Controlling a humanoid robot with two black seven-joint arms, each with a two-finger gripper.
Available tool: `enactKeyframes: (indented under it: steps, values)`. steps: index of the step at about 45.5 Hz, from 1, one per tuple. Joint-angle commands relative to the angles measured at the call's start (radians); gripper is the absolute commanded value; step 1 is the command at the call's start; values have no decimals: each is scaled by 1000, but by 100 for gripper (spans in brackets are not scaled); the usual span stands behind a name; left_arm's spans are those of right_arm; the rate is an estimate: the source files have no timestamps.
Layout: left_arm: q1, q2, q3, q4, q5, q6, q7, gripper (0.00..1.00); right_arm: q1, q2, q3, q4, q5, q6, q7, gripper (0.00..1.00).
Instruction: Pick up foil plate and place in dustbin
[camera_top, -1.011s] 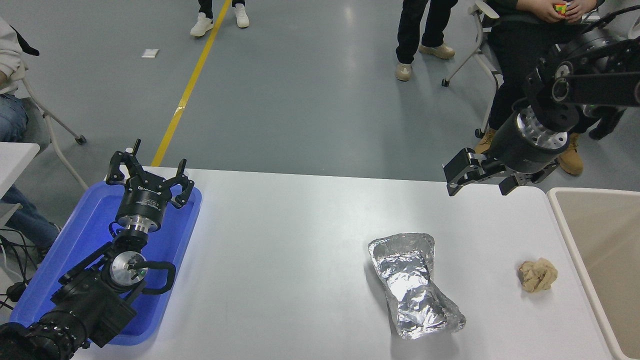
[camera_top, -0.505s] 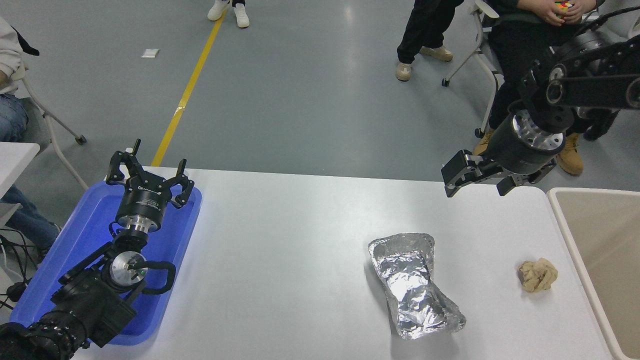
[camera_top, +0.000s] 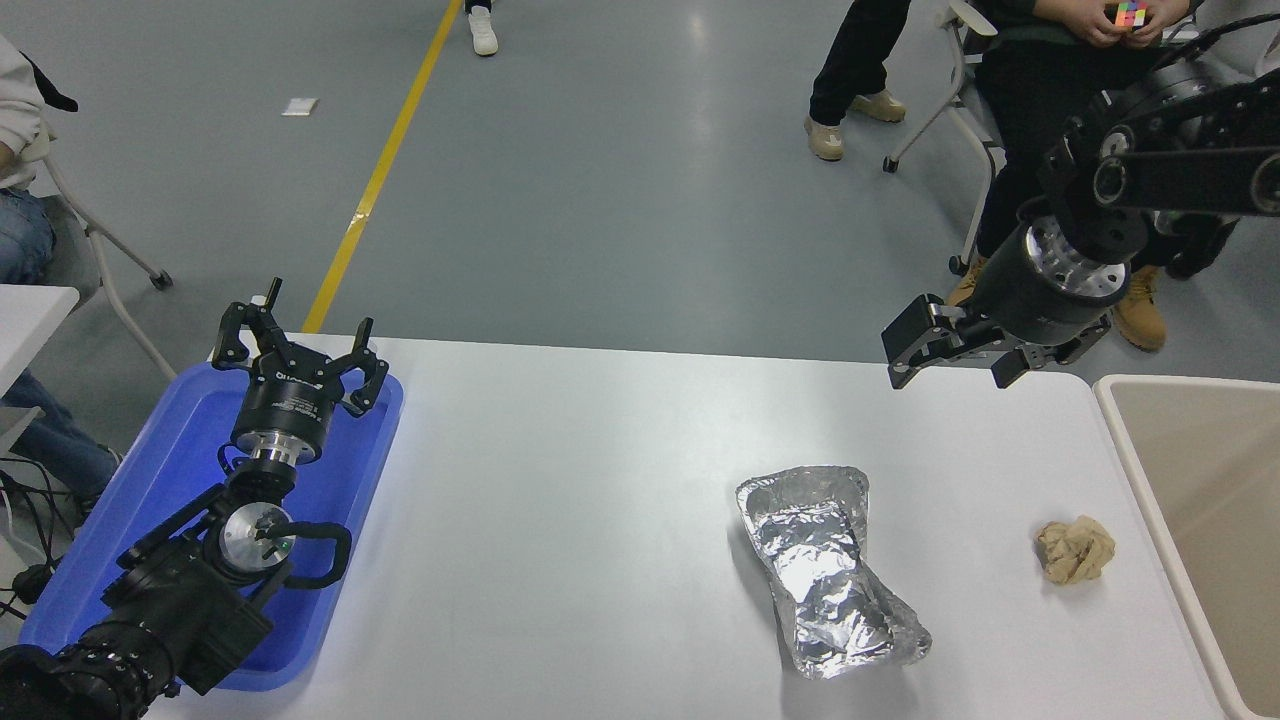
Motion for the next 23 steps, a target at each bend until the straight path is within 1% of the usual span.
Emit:
enactKeyframes:
  steps: [1, 7, 14, 23]
  values:
    - [0, 0, 0, 0, -1, 1, 0, 100, -27, -2, -3, 2, 4, 1, 0, 100]
    - [0, 0, 0, 0, 0, 1, 0, 100, -74, -2, 2, 5, 1, -30, 0, 100]
    - [0, 0, 0, 0, -1, -1, 0, 100, -134, -1, -6, 4, -16, -137, 0, 100]
    - [0, 0, 0, 0, 0, -1, 0, 100, -209, 10, 1, -1, -16, -185, 0, 100]
